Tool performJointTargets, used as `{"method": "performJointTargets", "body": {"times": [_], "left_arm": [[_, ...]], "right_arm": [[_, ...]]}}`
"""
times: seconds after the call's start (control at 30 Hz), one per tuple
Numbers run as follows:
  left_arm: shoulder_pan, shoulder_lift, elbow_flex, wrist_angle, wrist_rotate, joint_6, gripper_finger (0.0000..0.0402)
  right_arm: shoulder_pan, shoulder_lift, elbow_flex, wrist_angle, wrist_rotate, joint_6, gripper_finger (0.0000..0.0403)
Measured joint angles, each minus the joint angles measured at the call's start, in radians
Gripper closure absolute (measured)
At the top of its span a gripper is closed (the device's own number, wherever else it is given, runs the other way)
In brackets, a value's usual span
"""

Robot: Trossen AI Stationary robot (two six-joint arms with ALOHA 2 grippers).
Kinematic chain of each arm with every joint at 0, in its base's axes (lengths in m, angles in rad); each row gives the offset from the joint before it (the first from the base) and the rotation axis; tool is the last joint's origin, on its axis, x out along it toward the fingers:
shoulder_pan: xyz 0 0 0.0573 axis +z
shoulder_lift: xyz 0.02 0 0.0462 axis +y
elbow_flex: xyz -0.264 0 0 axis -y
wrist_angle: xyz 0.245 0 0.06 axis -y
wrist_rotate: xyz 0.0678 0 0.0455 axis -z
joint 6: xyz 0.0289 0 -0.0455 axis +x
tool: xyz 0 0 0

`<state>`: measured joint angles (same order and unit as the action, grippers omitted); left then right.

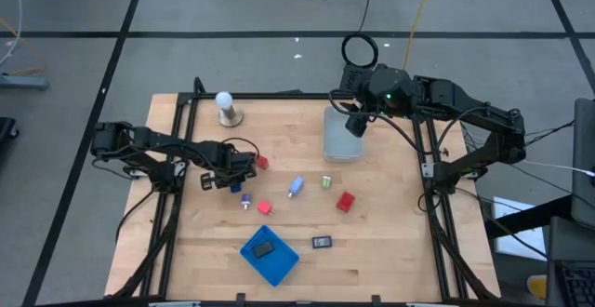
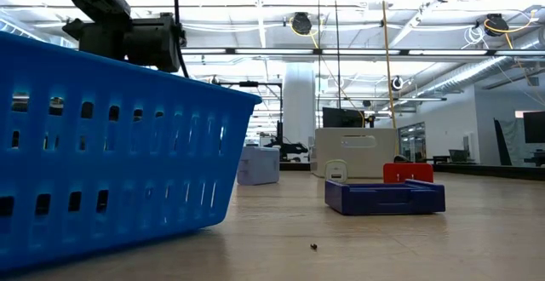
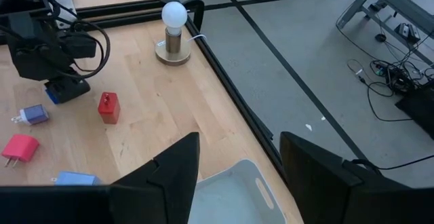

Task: Pick & Place Office items
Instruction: Put the top blue digital timer into the blue bin

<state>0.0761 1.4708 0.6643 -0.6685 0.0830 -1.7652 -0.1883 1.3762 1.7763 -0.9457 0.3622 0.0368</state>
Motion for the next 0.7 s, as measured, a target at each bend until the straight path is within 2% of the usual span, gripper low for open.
{"method": "performJointTargets", "body": {"times": [0.27, 0.4, 0.7], "left_arm": [[0.000, 0.001, 0.004, -0.002, -0.006, 0.048, 0.0244], [0.000, 0.003, 0.027, -0.013, -0.014, 0.130, 0.0263], [0.000, 0.004, 0.084, -0.006, -0.030, 0.312, 0.0262]], "right_arm": [[0.000, 0.000, 0.000, 0.000, 0.000, 0.002, 0.0206], [0.000, 0.000, 0.000, -0.001, 0.000, 0.002, 0.0206], [0.000, 0.000, 0.000, -0.012, 0.001, 0.005, 0.0206]]}}
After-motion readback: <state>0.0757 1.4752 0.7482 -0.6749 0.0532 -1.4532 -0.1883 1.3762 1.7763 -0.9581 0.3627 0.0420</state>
